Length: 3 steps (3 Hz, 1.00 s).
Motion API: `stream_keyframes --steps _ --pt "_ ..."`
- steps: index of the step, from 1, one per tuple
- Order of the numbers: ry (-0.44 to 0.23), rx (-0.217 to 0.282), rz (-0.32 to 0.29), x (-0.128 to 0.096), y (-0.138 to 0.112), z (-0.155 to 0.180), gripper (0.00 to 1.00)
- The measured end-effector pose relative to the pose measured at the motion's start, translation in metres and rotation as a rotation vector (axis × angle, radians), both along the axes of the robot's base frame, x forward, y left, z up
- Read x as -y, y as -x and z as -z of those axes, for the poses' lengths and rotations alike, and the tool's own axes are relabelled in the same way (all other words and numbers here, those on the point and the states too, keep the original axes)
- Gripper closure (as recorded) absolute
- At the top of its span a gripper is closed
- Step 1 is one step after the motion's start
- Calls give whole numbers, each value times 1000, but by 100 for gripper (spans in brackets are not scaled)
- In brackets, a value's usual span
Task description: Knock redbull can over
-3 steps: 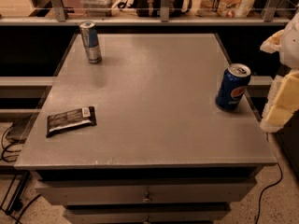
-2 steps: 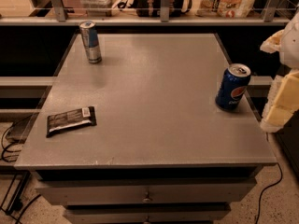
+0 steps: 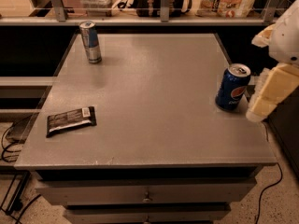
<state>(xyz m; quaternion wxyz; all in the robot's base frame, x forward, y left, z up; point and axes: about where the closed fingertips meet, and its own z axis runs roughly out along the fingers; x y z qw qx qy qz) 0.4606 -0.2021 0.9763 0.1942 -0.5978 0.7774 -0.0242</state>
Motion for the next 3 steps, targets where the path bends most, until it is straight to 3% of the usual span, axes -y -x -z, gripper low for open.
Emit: stream_keyframes --steps 1,2,3 --pt "-63 34 -24 -20 -21 1 0" --pt "-167 65 -20 -51 -51 11 0" --pt "-167 65 -20 -51 -51 11 0"
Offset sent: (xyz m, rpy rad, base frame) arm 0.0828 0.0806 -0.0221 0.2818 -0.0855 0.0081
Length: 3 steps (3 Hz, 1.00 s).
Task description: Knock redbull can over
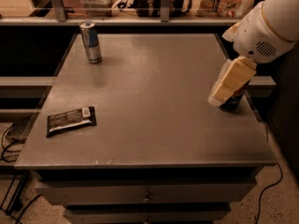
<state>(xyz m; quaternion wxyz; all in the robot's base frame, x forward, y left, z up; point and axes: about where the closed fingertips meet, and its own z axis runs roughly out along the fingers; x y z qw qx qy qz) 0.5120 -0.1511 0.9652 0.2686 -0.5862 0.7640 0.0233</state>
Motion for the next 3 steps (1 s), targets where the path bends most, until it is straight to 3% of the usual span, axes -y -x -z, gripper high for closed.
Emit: stream_keyframes --steps 1,3 --pt "-58 33 -15 -19 -10 0 0" --pt "-267 128 -95 -86 -76 -12 0"
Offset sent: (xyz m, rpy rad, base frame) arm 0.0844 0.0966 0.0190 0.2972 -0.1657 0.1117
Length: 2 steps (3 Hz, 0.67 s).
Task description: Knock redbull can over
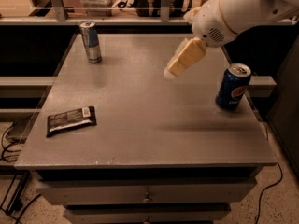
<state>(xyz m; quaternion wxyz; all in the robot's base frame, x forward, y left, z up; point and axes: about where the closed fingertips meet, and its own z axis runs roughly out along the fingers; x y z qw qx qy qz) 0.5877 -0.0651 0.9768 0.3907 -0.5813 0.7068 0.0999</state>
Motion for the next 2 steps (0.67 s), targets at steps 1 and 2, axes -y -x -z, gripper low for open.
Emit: stream_keyframes --steps 1,2 --pt "-60 -4 -44 -31 -29 5 0" --pt "-51 -35 -109 -68 -39 14 0"
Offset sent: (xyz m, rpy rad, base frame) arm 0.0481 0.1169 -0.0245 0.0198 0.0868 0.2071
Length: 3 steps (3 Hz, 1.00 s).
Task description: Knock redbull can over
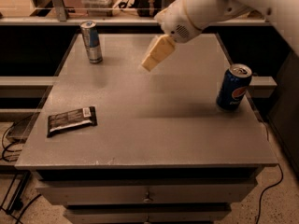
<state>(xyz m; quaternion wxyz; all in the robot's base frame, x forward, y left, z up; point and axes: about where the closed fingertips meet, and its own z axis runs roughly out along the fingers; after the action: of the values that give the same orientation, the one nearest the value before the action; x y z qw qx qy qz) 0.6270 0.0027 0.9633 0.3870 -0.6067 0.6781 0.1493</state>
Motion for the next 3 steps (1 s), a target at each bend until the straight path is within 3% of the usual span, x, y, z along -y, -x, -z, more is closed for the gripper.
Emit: stream_keyframes --steps 1,2,3 --pt "0 -2 -11 -6 1 1 0" --pt "-63 -7 28 -7 -4 6 0" --pt "-173 -4 70 -31 -19 15 0"
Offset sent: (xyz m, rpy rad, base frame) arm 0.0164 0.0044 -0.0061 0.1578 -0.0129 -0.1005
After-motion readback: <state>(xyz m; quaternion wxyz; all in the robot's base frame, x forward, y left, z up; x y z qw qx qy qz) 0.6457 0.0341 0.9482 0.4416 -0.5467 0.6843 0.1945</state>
